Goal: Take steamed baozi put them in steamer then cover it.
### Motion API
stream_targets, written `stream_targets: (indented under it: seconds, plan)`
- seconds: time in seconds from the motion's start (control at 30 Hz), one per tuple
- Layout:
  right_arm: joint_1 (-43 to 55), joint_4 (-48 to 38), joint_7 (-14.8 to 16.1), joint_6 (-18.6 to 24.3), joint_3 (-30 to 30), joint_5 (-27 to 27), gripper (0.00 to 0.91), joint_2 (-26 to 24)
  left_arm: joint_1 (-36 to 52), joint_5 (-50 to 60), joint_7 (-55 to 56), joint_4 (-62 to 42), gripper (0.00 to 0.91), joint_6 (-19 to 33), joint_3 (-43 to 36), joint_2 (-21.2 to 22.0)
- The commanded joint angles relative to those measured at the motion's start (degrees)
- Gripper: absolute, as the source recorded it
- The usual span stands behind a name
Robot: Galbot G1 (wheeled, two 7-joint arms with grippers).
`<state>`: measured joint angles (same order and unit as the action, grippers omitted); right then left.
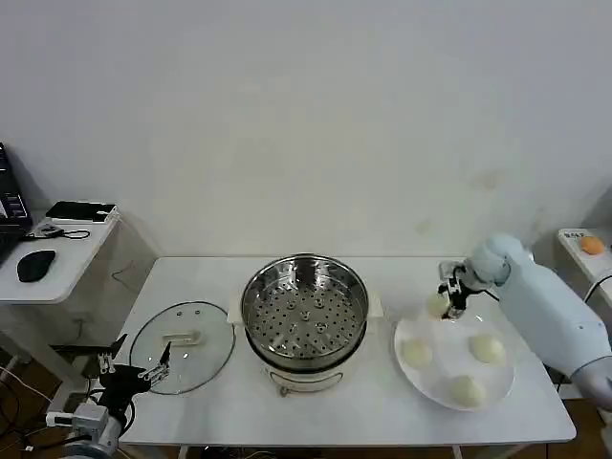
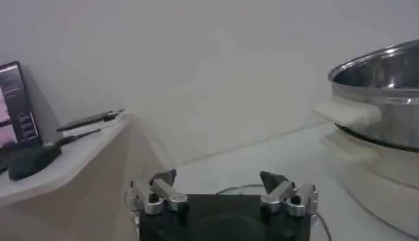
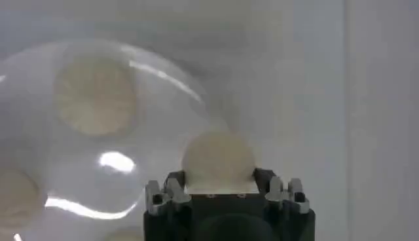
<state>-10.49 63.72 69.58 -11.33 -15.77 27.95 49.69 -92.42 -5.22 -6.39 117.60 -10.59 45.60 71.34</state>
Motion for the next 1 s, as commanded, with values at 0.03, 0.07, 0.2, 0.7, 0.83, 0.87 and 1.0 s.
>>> stream_targets:
  seconds: [0.03, 0.07, 0.2, 0.7, 0.83, 0.87, 1.0]
  plan:
    - [10.92, 4.44, 1.46, -1.54, -4.55, -7.40, 0.705, -0.14, 0.01, 0.04, 0.00, 0.09, 0.907, -0.04, 0.00, 0.01]
    - [15.14, 4.31, 1.70, -2.06, -6.24, -9.47, 0.705, 1.02, 0.01, 0.06, 0.01, 0.16, 0.907, -0.04, 0.02, 0.05]
    - [21.55, 2.43, 2.18, -2.65, -10.09, -12.48, 0.705, 4.77, -0.25, 0.08, -0.01, 0.52, 0.907, -0.03, 0.14, 0.34]
    - [28.51, -7.86, 2.52, -0.96, -15.83, -18.60, 0.705, 18.39, 0.17, 0.20, 0.17, 0.10, 0.907, 0.01, -0.30, 1.18]
    - [27.82, -14.91, 4.36, 18.37, -12.66, -20.49, 0.705, 22.46, 0.08, 0.33, 0.20, 0.21, 0.907, -0.05, -0.24, 1.17]
    - [27.72, -15.02, 4.79, 18.70, -12.46, -19.98, 0.705, 22.79, -0.01, 0.34, 0.19, 0.28, 0.907, -0.05, -0.20, 1.17]
    - [26.45, -12.27, 6.20, 22.08, -12.72, -17.26, 0.705, 23.11, -0.70, 0.50, 0.21, 0.43, 0.907, -0.01, 0.08, 1.22]
